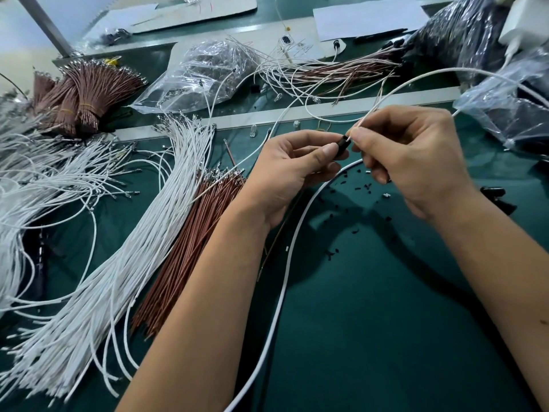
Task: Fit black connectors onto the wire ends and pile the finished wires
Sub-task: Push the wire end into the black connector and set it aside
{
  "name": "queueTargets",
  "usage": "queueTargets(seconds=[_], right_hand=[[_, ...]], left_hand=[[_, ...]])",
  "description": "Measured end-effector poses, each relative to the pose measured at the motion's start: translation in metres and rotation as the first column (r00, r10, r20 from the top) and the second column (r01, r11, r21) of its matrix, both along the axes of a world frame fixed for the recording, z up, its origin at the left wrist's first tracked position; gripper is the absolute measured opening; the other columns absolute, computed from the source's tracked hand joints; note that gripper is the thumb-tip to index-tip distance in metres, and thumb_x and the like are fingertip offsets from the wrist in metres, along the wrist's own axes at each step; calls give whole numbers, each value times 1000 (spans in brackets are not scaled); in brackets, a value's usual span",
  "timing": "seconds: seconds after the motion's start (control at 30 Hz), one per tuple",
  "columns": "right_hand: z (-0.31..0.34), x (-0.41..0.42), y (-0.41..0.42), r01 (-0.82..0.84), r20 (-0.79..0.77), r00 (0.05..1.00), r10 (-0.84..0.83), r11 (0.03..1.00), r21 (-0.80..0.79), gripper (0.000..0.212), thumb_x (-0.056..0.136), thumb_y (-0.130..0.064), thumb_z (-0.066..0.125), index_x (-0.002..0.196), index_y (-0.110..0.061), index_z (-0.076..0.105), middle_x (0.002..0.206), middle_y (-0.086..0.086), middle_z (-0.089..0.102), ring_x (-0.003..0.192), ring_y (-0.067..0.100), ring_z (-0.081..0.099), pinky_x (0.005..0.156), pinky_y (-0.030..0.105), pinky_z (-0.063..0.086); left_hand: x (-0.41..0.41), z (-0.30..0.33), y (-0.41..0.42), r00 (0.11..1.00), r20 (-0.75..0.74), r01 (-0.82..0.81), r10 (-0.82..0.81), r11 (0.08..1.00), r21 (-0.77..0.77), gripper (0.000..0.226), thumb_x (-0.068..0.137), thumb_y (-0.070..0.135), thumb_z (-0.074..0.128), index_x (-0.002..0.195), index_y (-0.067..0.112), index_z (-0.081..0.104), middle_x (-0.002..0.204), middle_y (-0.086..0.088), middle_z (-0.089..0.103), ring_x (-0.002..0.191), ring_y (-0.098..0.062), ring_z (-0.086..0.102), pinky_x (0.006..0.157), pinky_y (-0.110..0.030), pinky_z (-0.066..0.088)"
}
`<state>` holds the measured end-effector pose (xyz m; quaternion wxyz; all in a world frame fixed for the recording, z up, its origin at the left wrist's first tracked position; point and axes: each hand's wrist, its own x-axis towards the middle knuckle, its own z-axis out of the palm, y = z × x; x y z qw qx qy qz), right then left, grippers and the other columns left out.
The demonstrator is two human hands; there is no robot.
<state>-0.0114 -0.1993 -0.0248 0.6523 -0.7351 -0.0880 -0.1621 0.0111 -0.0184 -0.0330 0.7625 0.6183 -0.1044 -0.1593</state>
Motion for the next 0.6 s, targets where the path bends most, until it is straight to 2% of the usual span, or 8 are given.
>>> queueTargets(seconds=[0.23, 0.43, 0.6], right_hand=[[0, 0, 3, 2, -89, 996, 14, 984, 176, 12, 92, -3, 73, 81, -6, 70, 67, 14, 61, 49, 14, 50, 38, 21, 35], [-3, 1, 3, 18, -214, 976, 34, 972, 236, 13, 93, -5, 72, 81, -7, 68, 66, 7, 64, 49, 13, 51, 39, 21, 35], [0, 1, 0, 5, -232, 970, 76, 943, 331, 17, 93, -5, 71, 77, -10, 66, 66, 5, 64, 51, 12, 49, 41, 18, 34]], left_hand=[[-2, 3, -3, 998, -58, -30, 27, 998, -54, 10, 95, 3, 64, 99, 5, 72, 89, -10, 75, 69, -12, 66, 79, -28, 60], [-3, 3, -6, 994, -88, -68, 68, 998, 5, 8, 95, 4, 65, 95, 7, 73, 85, -8, 75, 66, -10, 65, 76, -26, 60], [-4, 4, -6, 993, -90, -75, 75, 997, 1, 8, 94, 5, 67, 93, 8, 74, 84, -9, 76, 64, -10, 65, 75, -27, 61]])
